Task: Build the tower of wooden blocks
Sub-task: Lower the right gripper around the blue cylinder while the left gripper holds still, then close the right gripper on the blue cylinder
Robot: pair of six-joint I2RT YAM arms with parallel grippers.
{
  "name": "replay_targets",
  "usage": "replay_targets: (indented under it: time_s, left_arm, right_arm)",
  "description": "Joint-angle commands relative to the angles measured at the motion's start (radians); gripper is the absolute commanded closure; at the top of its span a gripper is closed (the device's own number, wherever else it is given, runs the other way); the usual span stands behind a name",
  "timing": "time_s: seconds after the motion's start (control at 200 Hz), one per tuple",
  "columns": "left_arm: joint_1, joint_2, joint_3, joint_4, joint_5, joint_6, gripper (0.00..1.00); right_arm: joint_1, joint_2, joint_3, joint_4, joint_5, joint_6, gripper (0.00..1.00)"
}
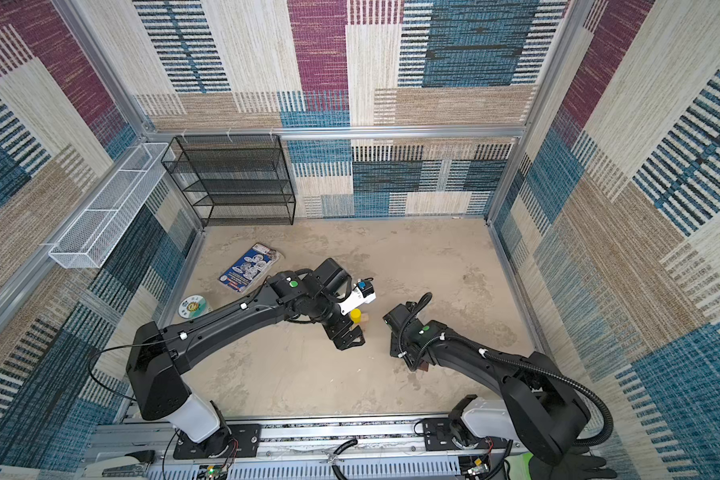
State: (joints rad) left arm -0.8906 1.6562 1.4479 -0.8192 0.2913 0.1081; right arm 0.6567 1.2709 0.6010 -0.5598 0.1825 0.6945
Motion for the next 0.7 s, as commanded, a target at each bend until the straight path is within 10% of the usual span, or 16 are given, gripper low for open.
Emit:
replay_targets:
  time_s: [0.0, 0.691]
  left_arm:
    - [-0.001, -0.001, 0.008, -0.007, 0.012, 0.009, 0.03]
    - [0.000, -0.001, 0.006, -0.007, 0.014, 0.011, 0.03]
  right_arm:
    - [0.000, 0.002, 0.008, 0.034, -0.002, -0.009, 0.60]
    - [-0.002, 0.002, -0.001, 0.031, 0.002, -0.015, 0.64]
